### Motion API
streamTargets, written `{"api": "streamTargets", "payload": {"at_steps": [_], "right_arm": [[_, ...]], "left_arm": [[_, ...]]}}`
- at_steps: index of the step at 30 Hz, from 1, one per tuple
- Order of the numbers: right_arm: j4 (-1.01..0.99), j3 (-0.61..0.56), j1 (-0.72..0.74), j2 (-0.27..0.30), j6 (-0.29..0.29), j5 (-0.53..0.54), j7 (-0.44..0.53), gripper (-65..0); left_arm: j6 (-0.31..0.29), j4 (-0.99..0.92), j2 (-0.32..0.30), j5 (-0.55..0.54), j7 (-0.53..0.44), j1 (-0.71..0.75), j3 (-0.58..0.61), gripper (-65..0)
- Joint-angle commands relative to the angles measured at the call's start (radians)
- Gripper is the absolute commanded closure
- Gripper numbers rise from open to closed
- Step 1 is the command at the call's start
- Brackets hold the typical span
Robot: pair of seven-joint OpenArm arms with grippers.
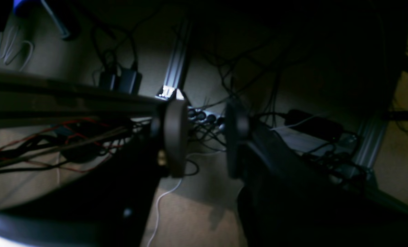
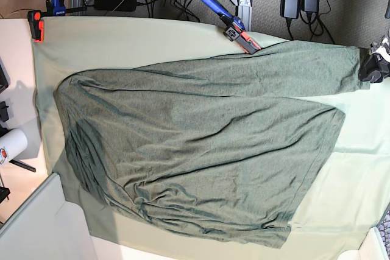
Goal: Fold the T-shirt properly
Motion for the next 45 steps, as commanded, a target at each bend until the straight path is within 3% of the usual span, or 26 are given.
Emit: {"api": "streamTargets", "payload": {"at_steps": [1, 3, 7, 11, 17, 20, 22, 26, 33, 45], "right_arm": [[0.016, 0.011, -0.014, 0.011, 0.002, 0.010, 0.018, -19.2], [0.020, 0.015, -0.014, 0.011, 0.002, 0.031, 0.018, -19.2], [0.040, 0.035, -0.014, 0.011, 0.002, 0.076, 0.018, -19.1], [0.098, 0.094, -0.014, 0.008, 0.002, 0.144, -0.021, -19.1], [0.244, 0.276, -0.007, -0.014, 0.002, 0.286, -0.094, -19.1], [0.261, 0.362, 0.049, -0.026, -0.002, 0.323, -0.113, -19.2], [0.254, 0.397, 0.110, -0.031, -0.033, 0.335, -0.163, -19.2], [0.205, 0.395, 0.243, -0.031, -0.139, 0.336, -0.250, -19.4], [0.054, 0.394, 0.394, -0.031, -0.144, 0.337, -0.254, -32.9], [-0.195, 0.374, 0.630, -0.031, -0.135, 0.386, -0.286, -33.1]], "left_arm": [[-0.012, 0.010, -0.014, 0.021, 0.021, -0.002, 0.007, -29.8], [-0.013, 0.010, -0.014, 0.032, 0.019, -0.002, 0.012, -23.6], [-0.023, 0.010, -0.014, 0.034, -0.019, -0.002, 0.012, -0.5], [-0.040, 0.010, -0.014, 0.034, -0.036, -0.002, 0.012, 0.0], [-0.040, 0.010, -0.018, 0.034, -0.058, -0.002, 0.012, 0.0], [-0.040, 0.010, -0.017, 0.034, -0.062, -0.002, 0.012, 0.0], [-0.040, 0.011, -0.017, 0.034, -0.063, -0.002, 0.012, 0.0], [-0.040, 0.011, -0.017, 0.032, -0.066, -0.002, 0.012, 0.0], [-0.040, 0.011, -0.032, 0.028, -0.065, -0.002, 0.012, 0.0], [-0.040, 0.011, -0.081, -0.009, -0.057, -0.002, 0.012, 0.0]]}}
